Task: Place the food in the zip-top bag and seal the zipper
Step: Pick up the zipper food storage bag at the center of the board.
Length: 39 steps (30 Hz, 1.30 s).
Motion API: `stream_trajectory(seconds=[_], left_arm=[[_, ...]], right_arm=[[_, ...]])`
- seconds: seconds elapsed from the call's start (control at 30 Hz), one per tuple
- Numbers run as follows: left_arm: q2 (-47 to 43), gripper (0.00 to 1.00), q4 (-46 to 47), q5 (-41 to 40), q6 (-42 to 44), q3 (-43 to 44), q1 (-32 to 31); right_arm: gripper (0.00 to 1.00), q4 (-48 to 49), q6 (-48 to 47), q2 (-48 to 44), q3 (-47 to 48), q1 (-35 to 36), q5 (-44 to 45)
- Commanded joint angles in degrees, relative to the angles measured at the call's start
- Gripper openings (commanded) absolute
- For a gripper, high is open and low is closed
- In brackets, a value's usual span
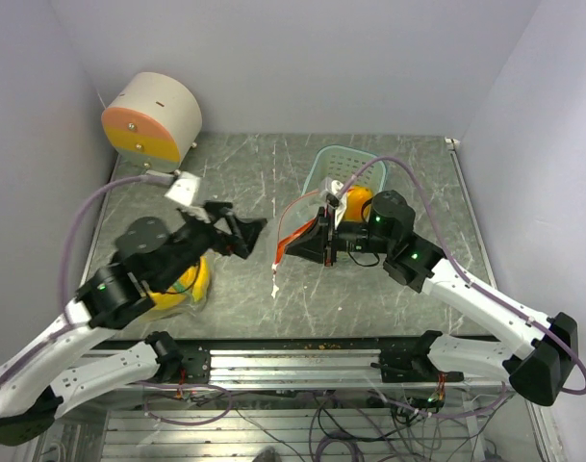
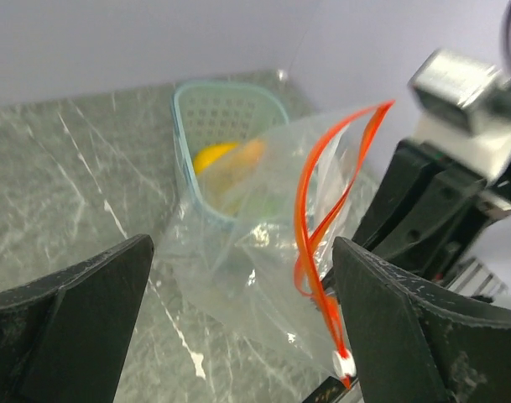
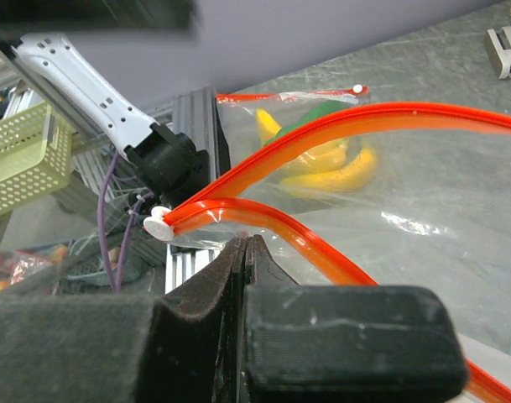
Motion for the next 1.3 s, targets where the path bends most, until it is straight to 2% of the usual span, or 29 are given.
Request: stream_trajectory(seconds=[0.0, 0.33, 0.63, 0.73, 0.77, 0.8, 0.9, 1.03, 1.17, 1.27], left_arm=[[5.1, 1.0, 5.5, 6.0, -1.9, -3.1, -0.1], [11.2, 0.99, 11.0, 8.4, -2.8, -3.5, 0.0], [16.4, 0.88, 13.7, 9.0, -3.3, -4.4, 0.0], [17.3, 0.78, 13.9, 8.2, -3.2, -4.5, 0.0], [17.1, 0.7, 13.7, 7.6, -3.0, -4.5, 0.0], [16.9, 0.58, 13.5, 6.8, -2.8, -4.5, 0.0], [15.0, 0.1, 10.0, 1.5, -2.2, -3.5, 0.0], [10.5, 0.07, 3.9, -9.2, -0.1, -1.7, 0.0], [5.1, 0.07, -0.7, -17.0, 3.0, -0.8, 0.0], [3.3, 0.07, -5.0, -21.7, 4.0, 0.8, 0.0]], right_arm=[[0.0, -1.9, -2.9, -0.1, 0.5, 0.6, -0.1], [0.0, -2.2, -3.4, -1.3, -0.4, 0.9, 0.3], [0.0, -3.3, -3.6, -2.9, -0.8, 1.1, 0.8], [0.0, -4.2, -4.0, -3.9, -0.8, 1.1, 1.4], [0.0, -4.6, -4.2, -4.3, -0.8, 1.1, 1.6], [0.0, -5.2, -4.4, -4.5, -0.6, 1.1, 2.0], [0.0, -7.9, -5.0, -5.6, -0.2, 1.1, 5.4], [0.0, -11.2, -4.1, -7.7, -0.1, 1.1, 10.5], [0.0, -13.5, 0.4, -7.2, 2.0, 1.1, 25.2], [0.1, -15.1, 4.7, -2.9, 6.8, 1.1, 34.5]])
